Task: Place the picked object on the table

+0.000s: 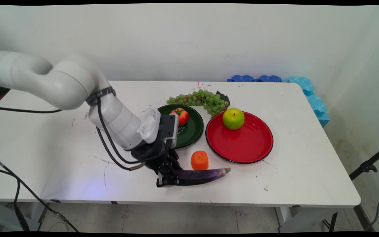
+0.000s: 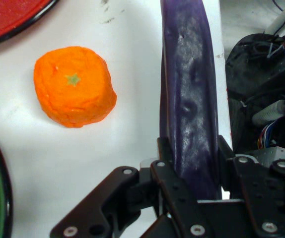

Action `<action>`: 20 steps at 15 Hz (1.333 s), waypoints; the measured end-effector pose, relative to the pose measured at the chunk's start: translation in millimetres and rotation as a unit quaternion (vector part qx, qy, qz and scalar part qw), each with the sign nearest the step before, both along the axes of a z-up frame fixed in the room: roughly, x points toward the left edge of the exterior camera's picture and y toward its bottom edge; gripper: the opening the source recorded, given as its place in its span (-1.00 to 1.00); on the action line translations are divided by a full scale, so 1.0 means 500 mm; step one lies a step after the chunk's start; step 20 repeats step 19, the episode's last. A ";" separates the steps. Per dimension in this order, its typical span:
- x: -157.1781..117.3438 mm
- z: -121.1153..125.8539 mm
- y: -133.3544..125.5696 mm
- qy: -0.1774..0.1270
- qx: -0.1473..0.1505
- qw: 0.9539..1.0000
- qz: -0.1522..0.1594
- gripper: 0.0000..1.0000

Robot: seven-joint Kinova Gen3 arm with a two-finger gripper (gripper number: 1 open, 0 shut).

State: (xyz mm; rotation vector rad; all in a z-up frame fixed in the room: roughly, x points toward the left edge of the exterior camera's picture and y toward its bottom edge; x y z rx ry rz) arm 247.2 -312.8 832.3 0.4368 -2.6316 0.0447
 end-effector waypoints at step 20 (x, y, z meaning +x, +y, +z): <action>-0.034 -0.063 -0.017 0.014 -0.006 1.000 0.000 1.00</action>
